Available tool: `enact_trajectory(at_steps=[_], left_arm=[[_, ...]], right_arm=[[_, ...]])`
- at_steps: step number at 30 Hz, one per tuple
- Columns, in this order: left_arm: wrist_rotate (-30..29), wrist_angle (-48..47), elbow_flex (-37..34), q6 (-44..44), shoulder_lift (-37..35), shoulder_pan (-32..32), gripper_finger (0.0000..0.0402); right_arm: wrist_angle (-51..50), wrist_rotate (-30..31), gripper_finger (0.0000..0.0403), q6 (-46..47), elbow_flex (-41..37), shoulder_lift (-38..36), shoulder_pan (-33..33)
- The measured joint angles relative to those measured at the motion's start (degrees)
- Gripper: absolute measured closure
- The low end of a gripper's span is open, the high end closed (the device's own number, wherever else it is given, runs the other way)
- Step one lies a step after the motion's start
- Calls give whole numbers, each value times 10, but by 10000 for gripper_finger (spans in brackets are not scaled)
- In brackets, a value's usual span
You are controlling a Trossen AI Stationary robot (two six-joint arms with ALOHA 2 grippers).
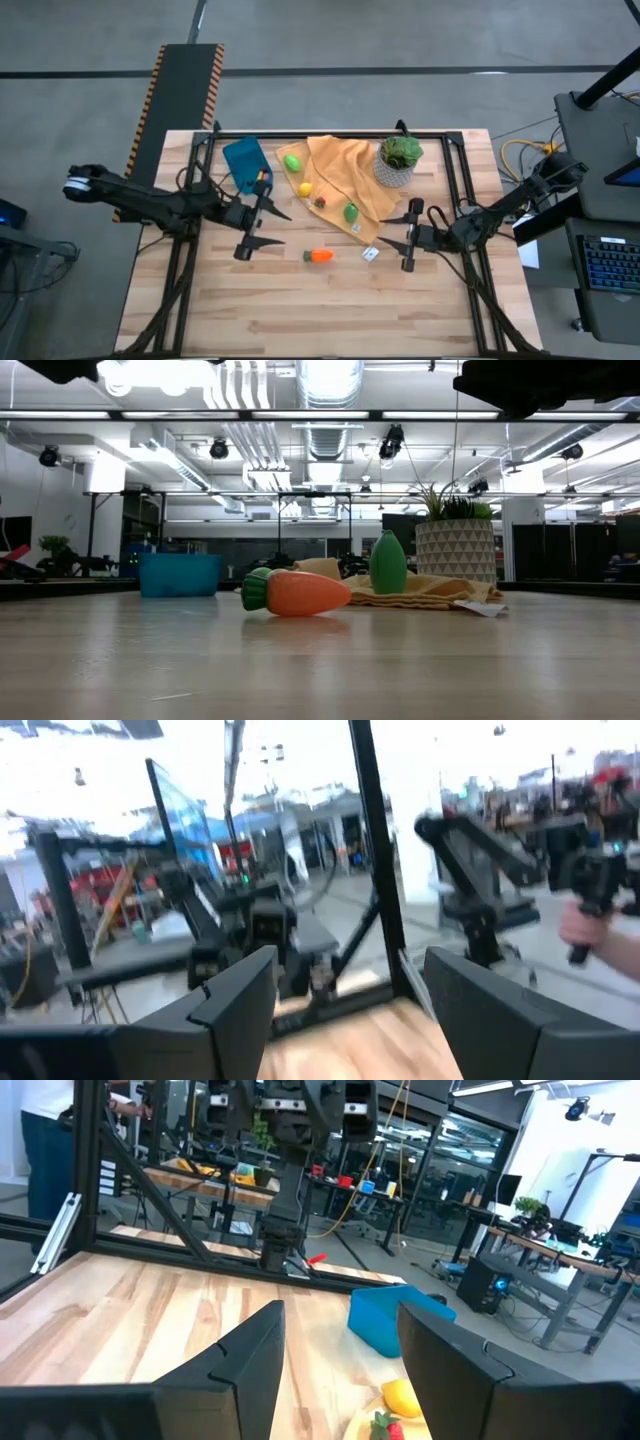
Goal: Pick and placing Produce into tupperware
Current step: Put the carrot into the blue bin
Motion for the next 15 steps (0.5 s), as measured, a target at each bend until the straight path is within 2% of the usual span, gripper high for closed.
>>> enact_trajectory(at_steps=[5, 9, 12, 15], left_arm=[[0, 105, 14, 20, 50, 0, 164], [0, 247, 18, 20, 92, 0, 164], [-1, 337, 19, -18, 116, 1, 164], [-4, 307, 27, -2, 128, 6, 164]], right_arm=[[0, 0, 216, 0, 0, 0, 0], [0, 0, 216, -1, 0, 0, 0], [0, 0, 216, -1, 0, 0, 0], [0, 0, 216, -1, 0, 0, 0]])
